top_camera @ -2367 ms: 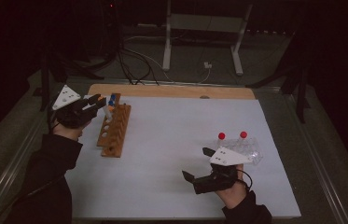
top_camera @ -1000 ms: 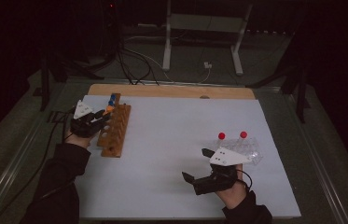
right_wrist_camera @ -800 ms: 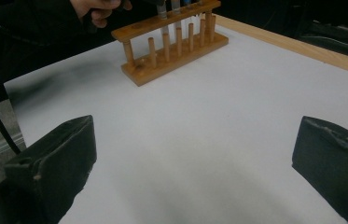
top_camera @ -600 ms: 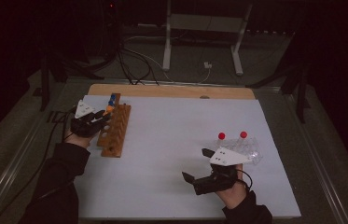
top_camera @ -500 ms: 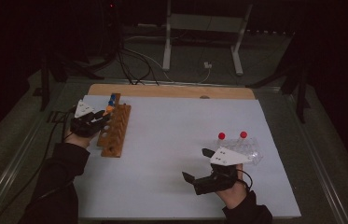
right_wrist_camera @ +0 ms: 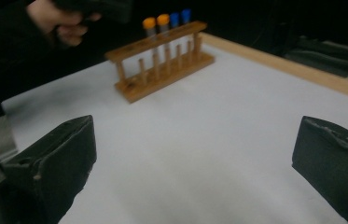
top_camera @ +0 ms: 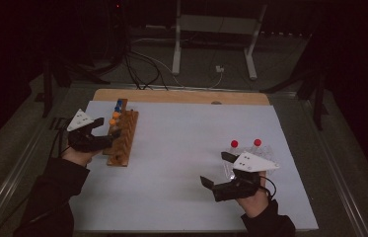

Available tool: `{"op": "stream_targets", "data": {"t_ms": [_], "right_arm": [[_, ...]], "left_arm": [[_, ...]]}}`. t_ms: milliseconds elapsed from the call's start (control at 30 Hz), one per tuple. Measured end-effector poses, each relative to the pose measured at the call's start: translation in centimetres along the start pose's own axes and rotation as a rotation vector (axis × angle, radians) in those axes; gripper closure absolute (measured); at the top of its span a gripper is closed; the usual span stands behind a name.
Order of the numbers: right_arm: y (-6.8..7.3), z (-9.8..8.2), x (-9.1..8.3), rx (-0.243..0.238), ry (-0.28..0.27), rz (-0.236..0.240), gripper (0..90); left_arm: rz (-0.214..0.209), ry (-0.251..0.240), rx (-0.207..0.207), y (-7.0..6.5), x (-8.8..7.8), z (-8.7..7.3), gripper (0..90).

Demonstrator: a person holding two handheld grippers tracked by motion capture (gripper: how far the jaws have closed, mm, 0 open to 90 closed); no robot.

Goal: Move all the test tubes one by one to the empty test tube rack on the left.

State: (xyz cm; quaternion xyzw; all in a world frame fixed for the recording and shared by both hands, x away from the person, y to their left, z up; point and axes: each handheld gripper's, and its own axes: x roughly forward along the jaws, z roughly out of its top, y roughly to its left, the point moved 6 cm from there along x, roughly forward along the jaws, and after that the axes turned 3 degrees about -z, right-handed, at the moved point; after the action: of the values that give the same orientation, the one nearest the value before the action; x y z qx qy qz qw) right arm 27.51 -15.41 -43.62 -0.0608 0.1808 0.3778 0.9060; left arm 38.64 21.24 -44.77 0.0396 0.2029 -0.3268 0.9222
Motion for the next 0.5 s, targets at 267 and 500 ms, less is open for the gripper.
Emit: {"op": "stream_targets", "data": {"t_ms": [267, 500], "right_arm": [[-3.9, 0.1, -1.8, 0.022, -0.022, -0.145, 0.0], [-7.2, -0.8, -3.2, 0.05, -0.009, -0.284, 0.1]], "left_arm": [[-0.126, -0.026, 0.028, -3.7, -1.0, -0.6, 1.5], [-0.201, -0.023, 0.065, -6.5, -1.5, -1.5, 1.4]]}}
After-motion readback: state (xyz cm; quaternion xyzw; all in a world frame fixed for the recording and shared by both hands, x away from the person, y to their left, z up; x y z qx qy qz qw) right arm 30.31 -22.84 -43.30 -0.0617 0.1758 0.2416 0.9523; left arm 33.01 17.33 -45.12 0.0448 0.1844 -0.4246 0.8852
